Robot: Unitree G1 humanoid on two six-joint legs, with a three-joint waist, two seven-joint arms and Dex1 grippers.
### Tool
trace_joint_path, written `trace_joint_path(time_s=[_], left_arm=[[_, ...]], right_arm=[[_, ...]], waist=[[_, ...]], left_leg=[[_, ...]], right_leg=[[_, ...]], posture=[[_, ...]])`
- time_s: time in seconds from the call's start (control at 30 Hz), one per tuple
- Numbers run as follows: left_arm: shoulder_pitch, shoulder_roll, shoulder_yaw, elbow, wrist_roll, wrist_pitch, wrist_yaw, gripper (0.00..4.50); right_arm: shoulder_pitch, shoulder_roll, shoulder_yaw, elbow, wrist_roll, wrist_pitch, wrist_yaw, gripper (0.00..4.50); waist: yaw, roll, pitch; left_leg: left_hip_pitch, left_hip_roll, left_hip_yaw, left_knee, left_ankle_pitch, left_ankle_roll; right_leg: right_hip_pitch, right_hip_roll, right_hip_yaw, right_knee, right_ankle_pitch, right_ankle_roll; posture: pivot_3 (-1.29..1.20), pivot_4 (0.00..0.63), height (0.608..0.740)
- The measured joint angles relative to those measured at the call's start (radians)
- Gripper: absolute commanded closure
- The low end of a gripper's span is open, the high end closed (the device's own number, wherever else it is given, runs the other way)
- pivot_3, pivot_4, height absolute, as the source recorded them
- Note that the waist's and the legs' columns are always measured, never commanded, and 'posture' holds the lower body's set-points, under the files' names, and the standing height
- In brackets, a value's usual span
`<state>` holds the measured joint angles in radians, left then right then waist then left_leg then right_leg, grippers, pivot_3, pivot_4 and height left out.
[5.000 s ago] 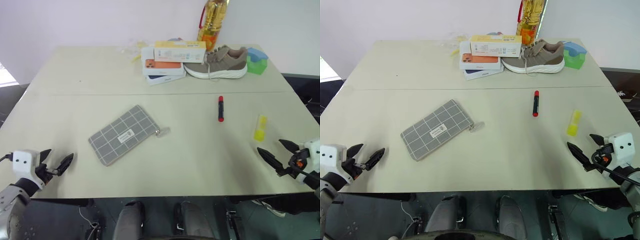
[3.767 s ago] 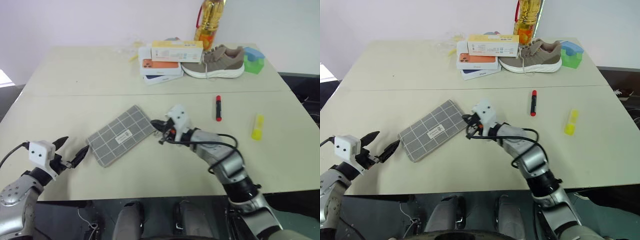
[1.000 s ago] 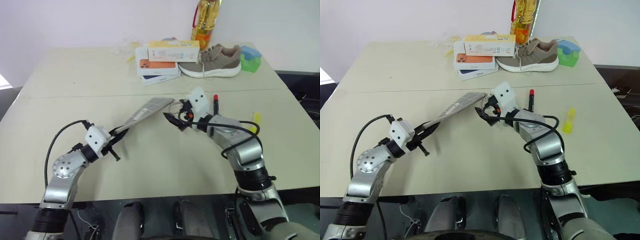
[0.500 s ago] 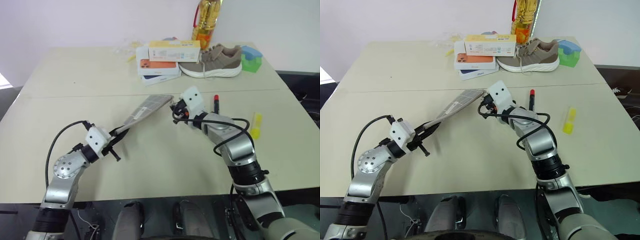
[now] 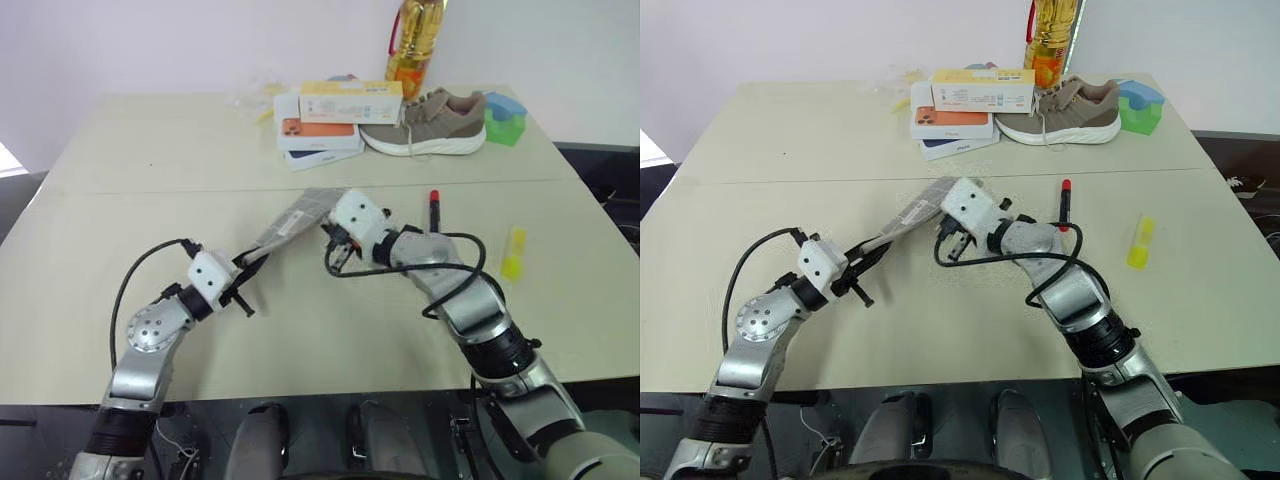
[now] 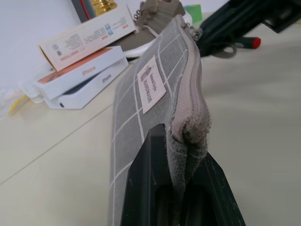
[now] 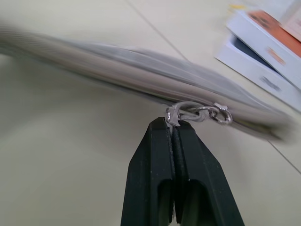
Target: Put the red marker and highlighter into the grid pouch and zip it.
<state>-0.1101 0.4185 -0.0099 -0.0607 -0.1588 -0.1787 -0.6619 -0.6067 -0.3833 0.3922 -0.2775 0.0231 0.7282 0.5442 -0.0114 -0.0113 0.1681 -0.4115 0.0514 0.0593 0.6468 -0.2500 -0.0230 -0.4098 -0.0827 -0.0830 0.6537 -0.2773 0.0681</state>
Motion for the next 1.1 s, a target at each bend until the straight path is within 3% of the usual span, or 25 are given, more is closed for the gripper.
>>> trace_joint_path(time_s=[0.27, 0.6, 0.7, 0.8, 0.83, 0.93, 1.1], left_arm=[[-0.058, -0.062, -0.043, 0.023, 0.045, 0.026, 0.050, 4.50], [-0.136, -0.147, -0.062, 0.062, 0.072, 0.075, 0.119, 4.50], [-0.140, -0.153, -0.064, 0.067, 0.083, 0.078, 0.131, 4.50], [-0.145, -0.155, -0.064, 0.067, 0.084, 0.080, 0.142, 4.50], [-0.146, -0.153, -0.061, 0.066, 0.084, 0.080, 0.142, 4.50], [-0.146, -0.143, -0.056, 0.067, 0.085, 0.077, 0.142, 4.50], [-0.104, -0.069, -0.057, 0.068, 0.104, 0.000, 0.093, 4.50]], right_arm=[[-0.019, 0.008, 0.094, -0.074, -0.013, -0.008, 0.080, 4.45], [-0.046, -0.006, 0.114, -0.074, -0.041, -0.059, 0.153, 4.45], [-0.046, -0.013, 0.113, -0.074, -0.044, -0.058, 0.168, 3.58], [-0.034, -0.025, 0.077, -0.095, -0.020, -0.037, 0.180, 2.11], [-0.025, -0.031, 0.032, -0.104, -0.011, -0.020, 0.175, 1.42], [0.003, -0.050, -0.066, -0.138, 0.019, 0.020, 0.165, 0.32], [0.095, -0.114, -0.299, -0.127, 0.021, 0.177, 0.052, 0.14]], waist=[[0.000, 0.000, 0.000], [0.001, -0.001, 0.000], [-0.001, -0.001, 0.000], [0.001, -0.001, 0.000], [0.003, -0.001, 0.000], [0.006, -0.001, 0.001], [0.003, -0.001, 0.001]], left_leg=[[0.000, 0.000, -0.001, 0.000, 0.000, 0.000], [0.000, -0.001, -0.001, 0.001, 0.000, 0.000], [0.000, 0.000, -0.001, 0.001, 0.000, 0.000], [0.000, 0.000, -0.001, 0.001, 0.000, 0.000], [0.000, -0.001, -0.001, 0.001, 0.000, 0.000], [0.000, -0.001, -0.001, 0.001, 0.000, 0.000], [0.000, 0.000, -0.001, 0.000, 0.000, 0.000]], right_leg=[[0.000, 0.000, 0.000, 0.000, 0.000, 0.000], [0.001, 0.000, 0.000, 0.000, 0.000, 0.000], [0.001, 0.001, 0.000, 0.000, 0.000, 0.000], [0.001, 0.000, -0.001, 0.000, 0.000, 0.000], [0.001, 0.000, -0.001, 0.000, 0.000, 0.000], [0.001, 0.000, -0.001, 0.000, 0.000, 0.000], [0.001, 0.000, -0.001, -0.001, 0.000, 0.000]], posture=[[0.00, 0.150, 0.724], [0.00, 0.150, 0.724], [0.00, 0.150, 0.724], [0.00, 0.150, 0.724], [0.00, 0.150, 0.724], [0.00, 0.150, 0.724], [0.00, 0.150, 0.724]])
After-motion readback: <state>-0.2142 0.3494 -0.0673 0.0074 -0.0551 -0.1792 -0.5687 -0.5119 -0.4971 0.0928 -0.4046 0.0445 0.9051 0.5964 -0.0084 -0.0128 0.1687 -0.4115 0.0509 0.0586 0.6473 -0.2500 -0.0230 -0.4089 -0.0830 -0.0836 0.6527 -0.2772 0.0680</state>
